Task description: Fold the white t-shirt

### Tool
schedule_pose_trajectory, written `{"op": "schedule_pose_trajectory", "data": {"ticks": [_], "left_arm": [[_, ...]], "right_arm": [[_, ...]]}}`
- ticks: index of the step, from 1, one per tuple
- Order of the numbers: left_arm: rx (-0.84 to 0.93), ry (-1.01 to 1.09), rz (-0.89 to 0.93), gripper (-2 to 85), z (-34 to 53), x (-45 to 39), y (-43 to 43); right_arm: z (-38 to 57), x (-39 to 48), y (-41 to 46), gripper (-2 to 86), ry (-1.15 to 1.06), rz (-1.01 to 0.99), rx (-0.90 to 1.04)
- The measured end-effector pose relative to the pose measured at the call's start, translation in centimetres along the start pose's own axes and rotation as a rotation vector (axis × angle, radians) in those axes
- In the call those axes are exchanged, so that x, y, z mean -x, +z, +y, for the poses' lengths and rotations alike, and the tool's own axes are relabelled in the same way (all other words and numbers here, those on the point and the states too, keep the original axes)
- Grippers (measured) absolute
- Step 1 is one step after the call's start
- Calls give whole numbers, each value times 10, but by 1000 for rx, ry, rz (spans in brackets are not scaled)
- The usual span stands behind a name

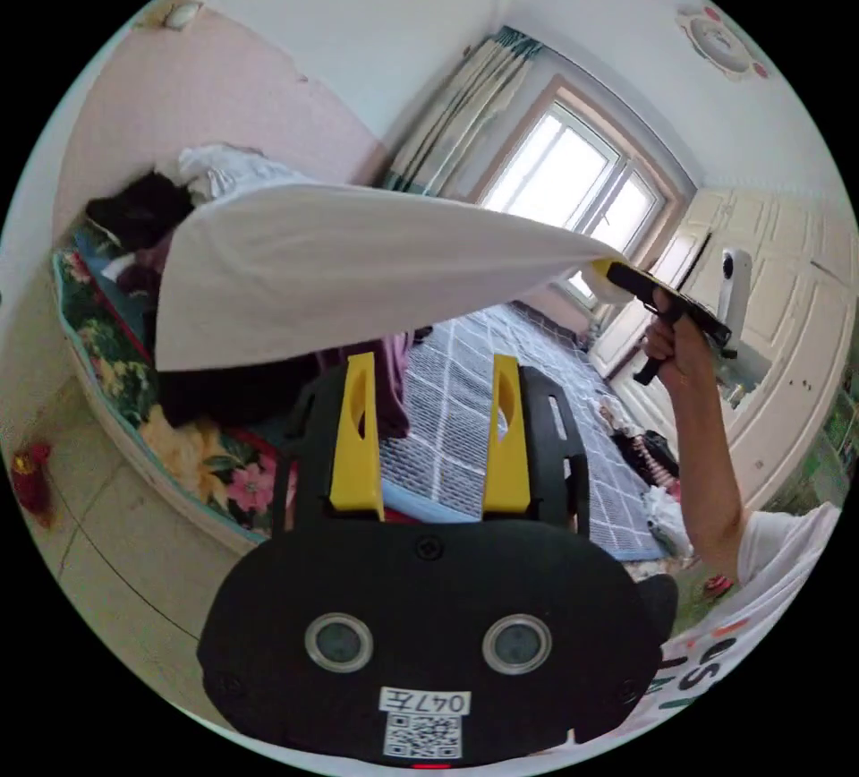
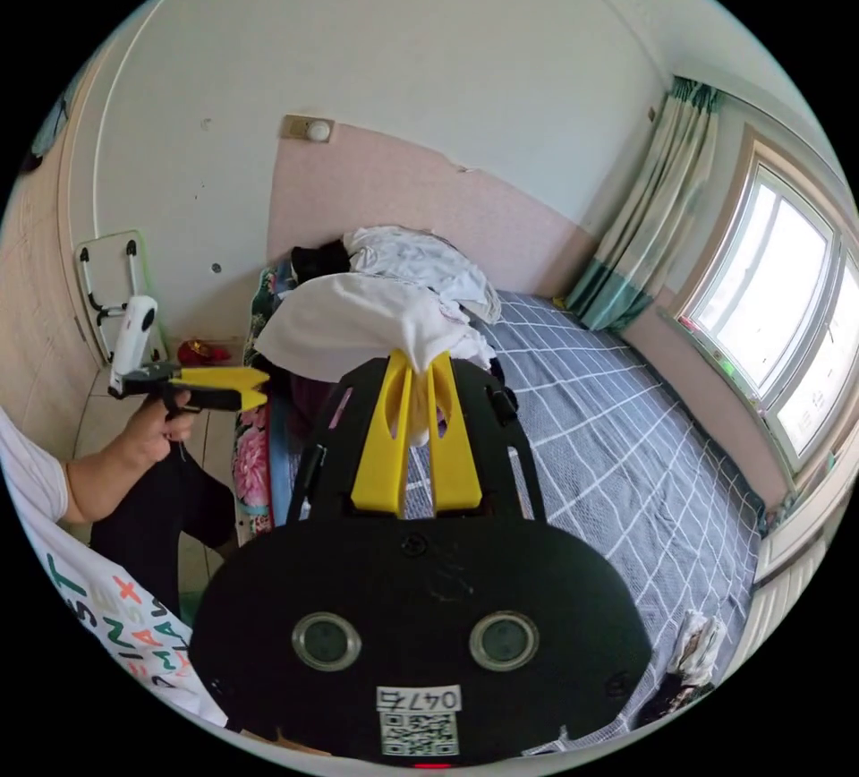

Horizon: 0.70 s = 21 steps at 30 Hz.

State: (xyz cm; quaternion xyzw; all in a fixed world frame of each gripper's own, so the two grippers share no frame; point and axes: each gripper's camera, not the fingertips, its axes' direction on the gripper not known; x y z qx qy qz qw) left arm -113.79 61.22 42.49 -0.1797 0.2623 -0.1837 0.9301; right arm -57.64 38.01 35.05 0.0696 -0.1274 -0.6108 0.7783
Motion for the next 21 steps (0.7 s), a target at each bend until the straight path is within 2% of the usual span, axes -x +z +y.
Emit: {"op": "schedule_pose_trajectory", "data": {"ticks": [1,4,6,9,11,13,15,16,18,21], "left_arm": [[12,-25,27,191,1,2,5],[91,-228,264,224,5,26,42],[100,-418,530,238,6,47,78],[27,-536,670,235,-3,66,98],[-76,-567,669,206,-10,74,89],[-137,-542,632,160,-23,76,75],[-166,-467,567,52,-46,71,57],[-171,-440,565,32,-52,67,53],[-178,-275,521,1,-77,34,32],[-117,36,390,-5,-108,-43,8]], "right_arm": [[-1,-9,-16,5,-1,9,-3],[6,-21,-46,5,-3,19,18],[14,-25,-61,5,-3,22,33],[31,-26,-87,5,-19,45,54],[49,-27,-108,4,-42,104,74],[64,-32,-125,4,-34,120,82],[79,-43,-143,5,8,70,73],[90,-51,-157,5,50,8,58],[105,-60,-181,4,98,-55,22],[128,-67,-228,3,113,-5,-23]]}}
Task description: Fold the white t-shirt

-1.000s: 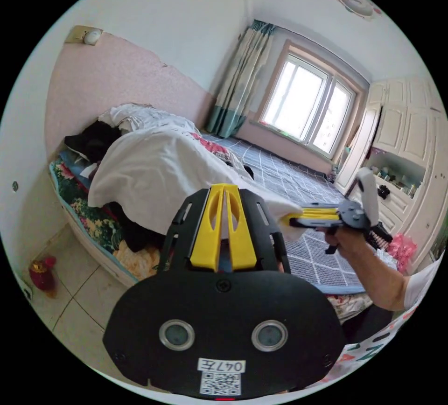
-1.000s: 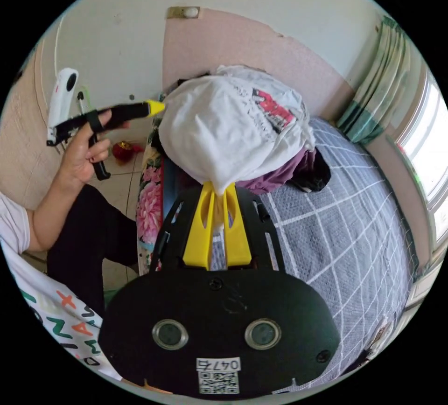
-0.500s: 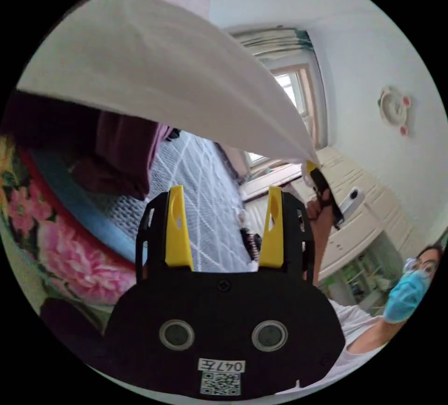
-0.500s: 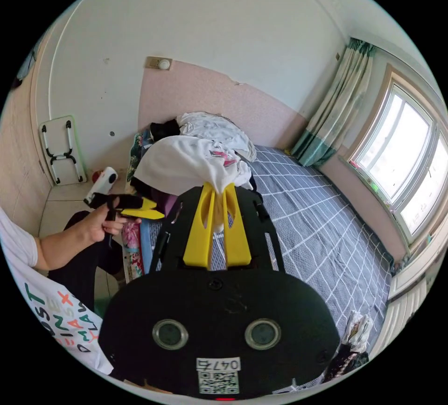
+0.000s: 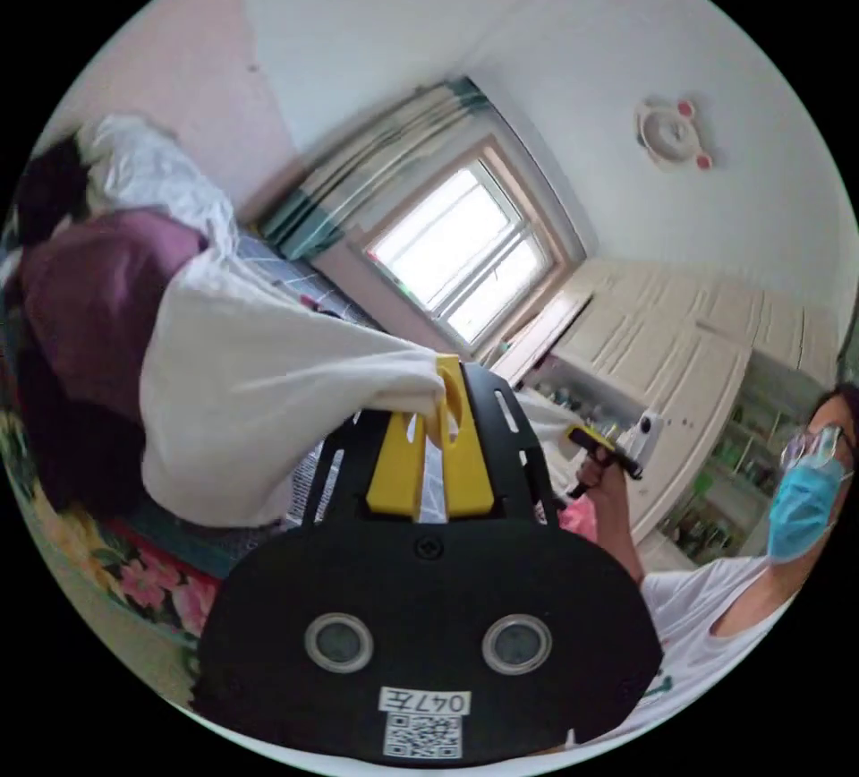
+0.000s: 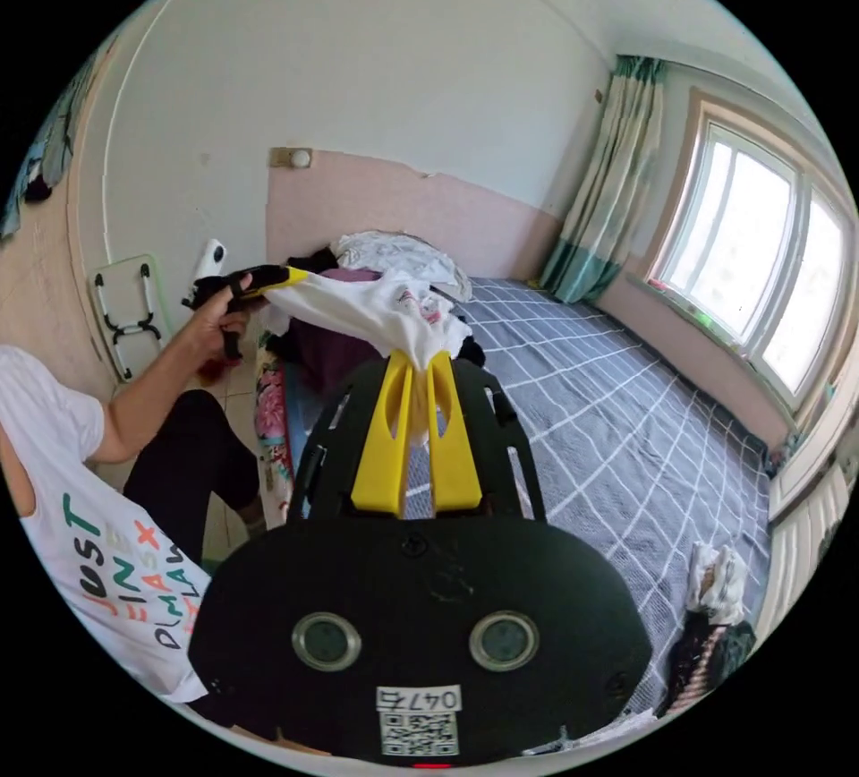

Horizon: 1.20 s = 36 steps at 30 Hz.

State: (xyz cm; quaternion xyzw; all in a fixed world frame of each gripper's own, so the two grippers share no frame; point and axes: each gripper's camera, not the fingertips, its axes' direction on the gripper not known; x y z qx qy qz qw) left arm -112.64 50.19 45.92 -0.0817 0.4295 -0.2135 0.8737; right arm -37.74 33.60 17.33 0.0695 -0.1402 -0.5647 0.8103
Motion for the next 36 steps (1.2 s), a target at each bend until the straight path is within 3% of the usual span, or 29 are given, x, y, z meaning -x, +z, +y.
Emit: {"op": "schedule_pose_trajectory", "data": {"ticks": [3,8,12,22,26,31,36], "left_arm": [[109,174,-112,-7,-26,-73,28],[175,401,-93,-7,-60,-179,74],[143,588,-81,-7,-79,-263,107],[42,787,19,-7,-143,-415,165],[-7,896,-14,-7,-172,-472,188],[211,858,20,-6,-206,-477,291],[627,710,5,-5,-198,-394,483]], "right_arm": [[14,-4,-50,4,-32,129,7],[27,0,-152,5,-110,380,41],[40,3,-228,5,-122,496,-8],[50,37,-374,4,-230,905,29],[51,24,-416,4,-199,896,18],[78,-40,-399,4,-79,812,117],[148,-119,-312,5,61,691,249]]}}
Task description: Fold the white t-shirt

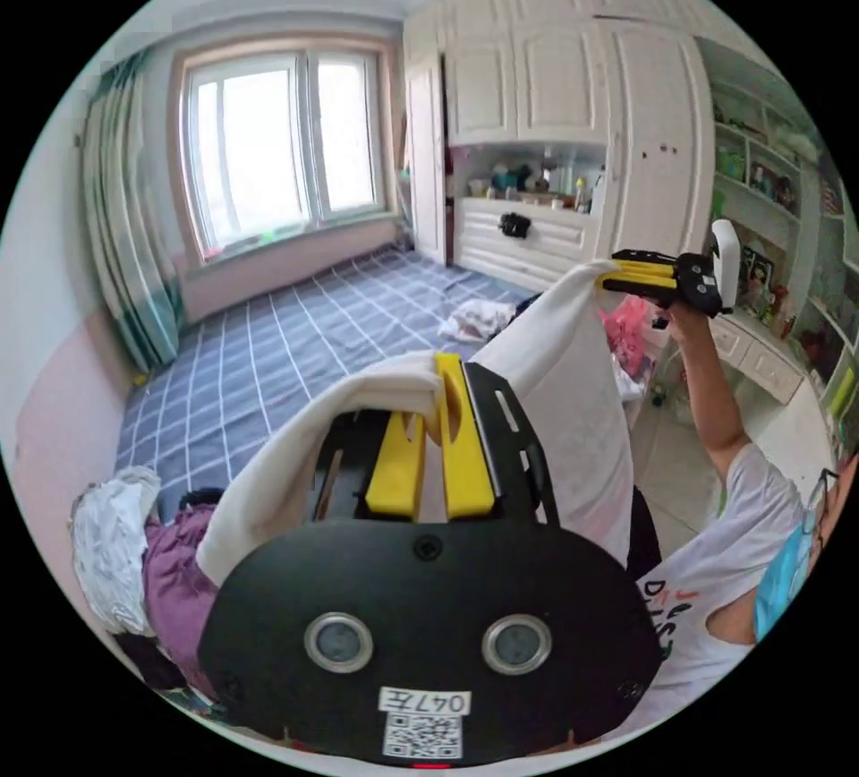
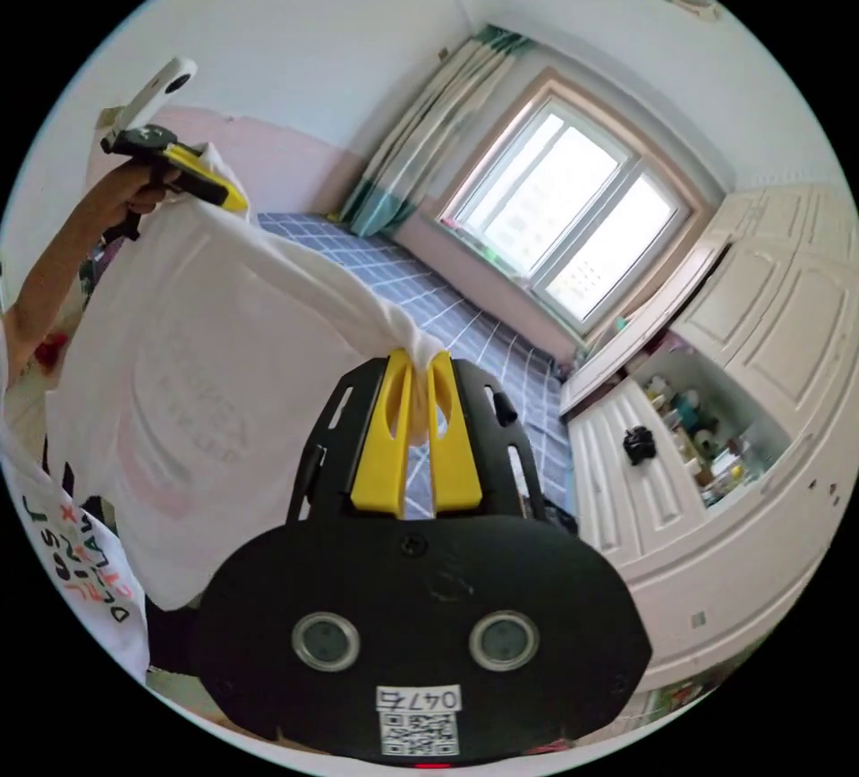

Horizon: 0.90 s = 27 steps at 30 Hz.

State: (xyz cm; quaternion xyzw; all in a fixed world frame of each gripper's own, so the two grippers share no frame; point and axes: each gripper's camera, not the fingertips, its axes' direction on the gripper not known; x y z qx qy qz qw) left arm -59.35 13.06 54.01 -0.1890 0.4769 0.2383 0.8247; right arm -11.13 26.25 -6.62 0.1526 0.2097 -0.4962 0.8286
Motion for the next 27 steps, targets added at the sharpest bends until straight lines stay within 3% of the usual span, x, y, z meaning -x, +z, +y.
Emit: {"op": "schedule_pose_trajectory", "data": {"ticks": [9,14,19,24,27], "left_arm": [[296,-370,202,3,29,176,300],[402,-351,286,31,46,222,405],[486,-375,487,69,58,262,471],[502,-562,879,84,66,316,500],[510,-543,809,72,64,332,482]], "right_arm": [[94,64,327,7,69,-137,339],[158,110,465,10,114,-172,445],[222,142,534,40,125,-229,479],[265,130,568,90,281,-342,511],[282,113,566,83,360,-360,488]]}}
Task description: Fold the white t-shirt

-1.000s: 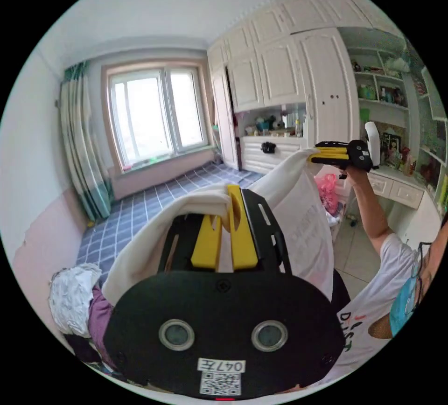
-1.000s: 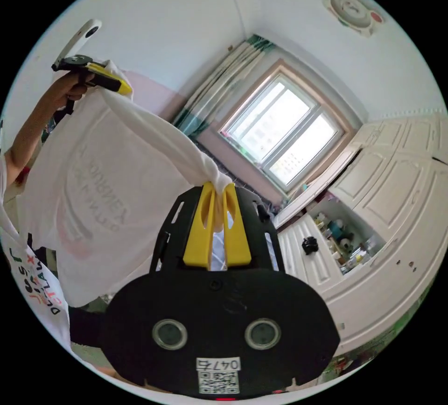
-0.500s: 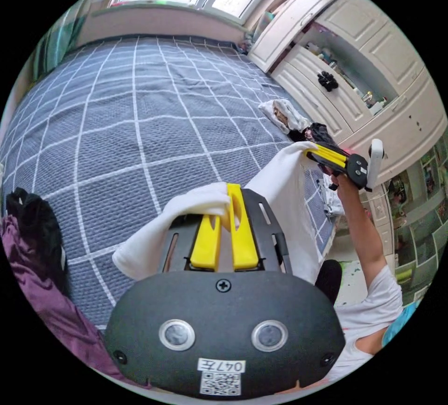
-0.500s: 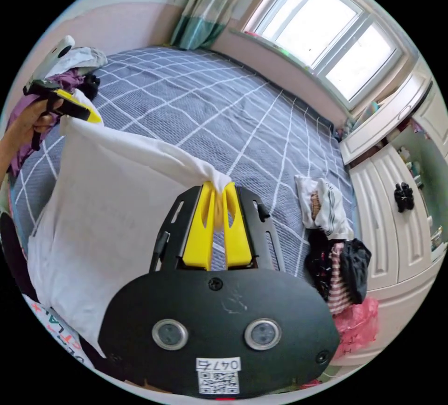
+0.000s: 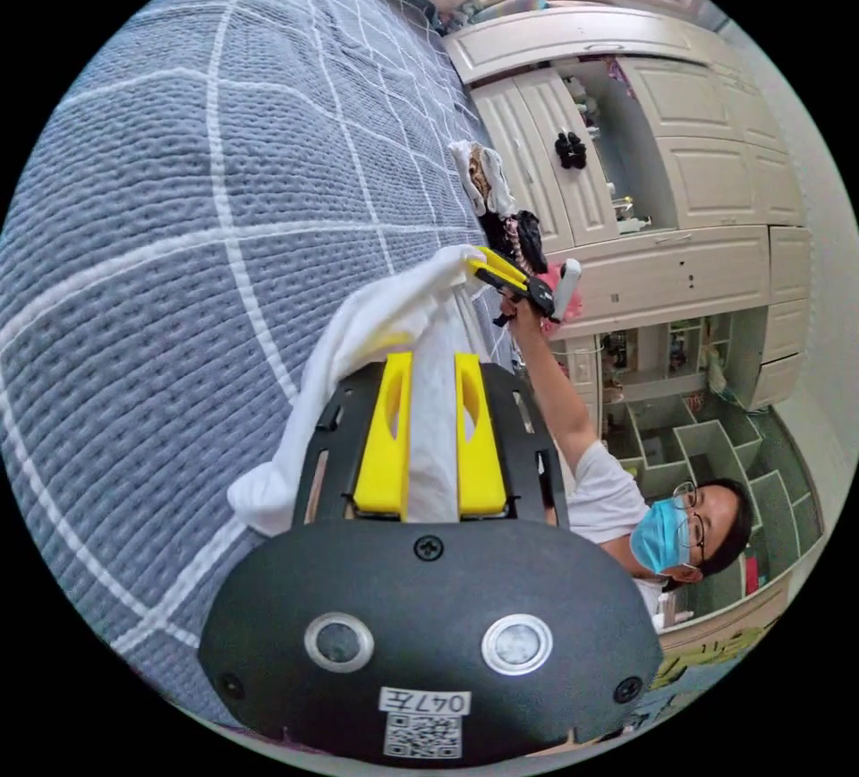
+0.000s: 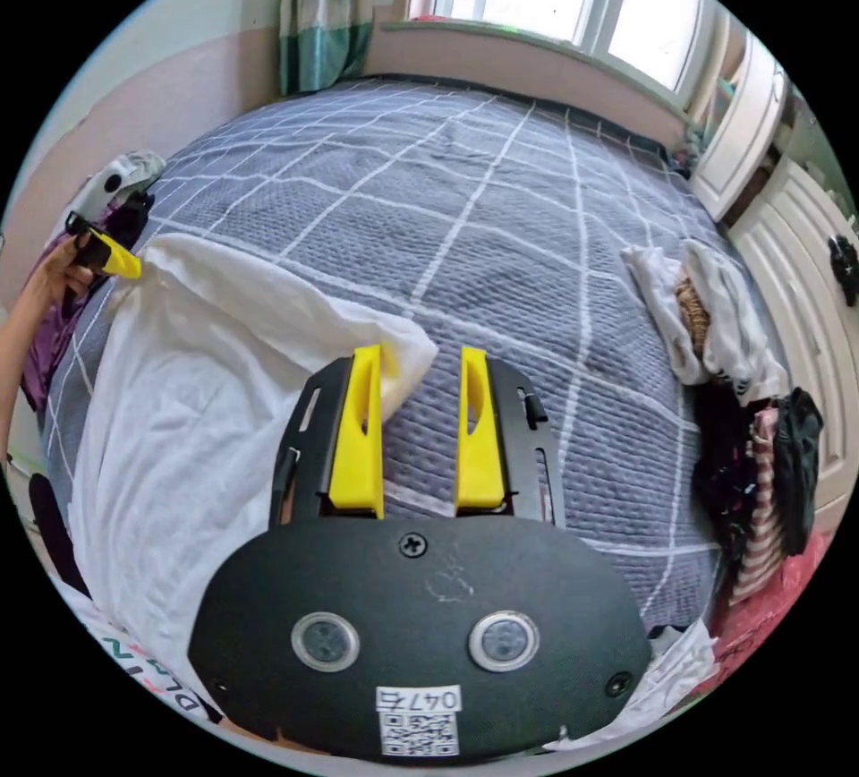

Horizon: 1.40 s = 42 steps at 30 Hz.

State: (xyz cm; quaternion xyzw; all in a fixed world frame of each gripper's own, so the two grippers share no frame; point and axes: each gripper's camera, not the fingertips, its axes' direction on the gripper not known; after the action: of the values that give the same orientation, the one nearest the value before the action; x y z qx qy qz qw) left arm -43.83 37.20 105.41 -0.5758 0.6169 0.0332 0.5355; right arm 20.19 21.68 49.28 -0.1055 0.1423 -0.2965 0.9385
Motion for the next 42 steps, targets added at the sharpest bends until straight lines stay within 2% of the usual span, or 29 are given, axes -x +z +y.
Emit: {"op": "schedule_pose_trajectory", "data": {"ticks": [4,6,8,11,16,20,23,26,31,34,36,39,42], "left_arm": [[-84,0,-96,59,18,-18,-34],[-168,16,-192,49,39,-43,-50],[-155,35,-232,59,62,-66,-46],[-75,91,-282,74,121,-102,-14],[-22,156,-307,84,253,-145,52],[37,102,-452,82,350,-161,115],[-9,7,-525,103,381,-154,141],[-70,-42,-493,136,394,-150,160],[-160,-41,-499,137,426,-167,183],[-174,-39,-622,105,444,-176,200],[-178,-28,-690,38,454,-180,210],[-172,24,-607,1,466,-187,222],[-180,54,-716,-5,484,-203,216]], "right_arm": [[19,-15,-24,63,51,107,-69],[30,-15,-37,58,58,92,-102],[49,2,-55,59,3,57,-139],[90,36,-78,57,-101,15,-175],[172,99,-104,47,-304,-15,-92],[246,147,-118,40,-383,0,-13],[290,165,-112,37,-335,37,27],[321,166,-99,42,-216,52,60],[346,163,-86,73,-110,47,107],[347,160,-75,82,-61,-76,118],[344,161,-65,78,-33,-140,116],[338,171,-41,30,-7,-178,181],[332,189,-46,8,-62,-199,152]]}}
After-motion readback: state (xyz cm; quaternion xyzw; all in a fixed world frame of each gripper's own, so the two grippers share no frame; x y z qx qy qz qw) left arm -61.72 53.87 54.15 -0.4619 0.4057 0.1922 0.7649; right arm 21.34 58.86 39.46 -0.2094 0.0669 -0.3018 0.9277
